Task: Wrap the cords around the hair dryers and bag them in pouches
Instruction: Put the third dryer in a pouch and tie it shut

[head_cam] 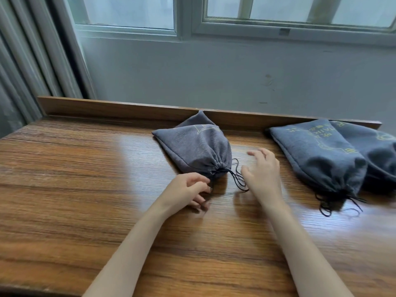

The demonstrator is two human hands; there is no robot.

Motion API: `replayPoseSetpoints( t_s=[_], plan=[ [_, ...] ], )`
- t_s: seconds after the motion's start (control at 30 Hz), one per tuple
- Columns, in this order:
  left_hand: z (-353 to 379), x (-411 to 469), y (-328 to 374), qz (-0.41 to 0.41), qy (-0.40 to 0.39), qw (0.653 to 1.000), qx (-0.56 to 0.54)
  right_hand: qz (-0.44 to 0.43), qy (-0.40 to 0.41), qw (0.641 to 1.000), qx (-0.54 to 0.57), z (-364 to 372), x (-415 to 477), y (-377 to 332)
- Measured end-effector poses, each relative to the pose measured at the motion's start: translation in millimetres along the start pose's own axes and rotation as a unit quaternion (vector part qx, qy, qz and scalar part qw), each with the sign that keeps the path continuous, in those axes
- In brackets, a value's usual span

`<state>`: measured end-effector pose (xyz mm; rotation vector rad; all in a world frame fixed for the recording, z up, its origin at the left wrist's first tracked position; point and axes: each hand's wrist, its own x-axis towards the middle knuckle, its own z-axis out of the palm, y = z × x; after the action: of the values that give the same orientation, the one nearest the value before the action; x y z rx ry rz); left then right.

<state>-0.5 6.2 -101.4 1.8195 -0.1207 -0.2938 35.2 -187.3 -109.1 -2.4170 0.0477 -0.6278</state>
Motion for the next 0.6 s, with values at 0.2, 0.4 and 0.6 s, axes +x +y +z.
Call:
replayPoseSetpoints(
  t_s=[0.2, 0.4, 0.6],
  plan=[
    [20.7, 15.6, 16.0, -0.103, -0.016, 0.978, -0.183, 0.011, -0.171, 0.981, 0.095, 9.8, -7.7, -13.2],
    [38.5, 22.6, 15.3, -0.125, 0.041, 0.951, -0.279, -0.051, -0.18, 0.977, 0.103, 8.0, -9.3, -16.8],
    [10.0, 23.6, 17.3, -0.166, 0.075, 0.862, -0.474, -0.015, -0.151, 0.984, 0.088, 1.2, -4.2, -15.9]
  ],
)
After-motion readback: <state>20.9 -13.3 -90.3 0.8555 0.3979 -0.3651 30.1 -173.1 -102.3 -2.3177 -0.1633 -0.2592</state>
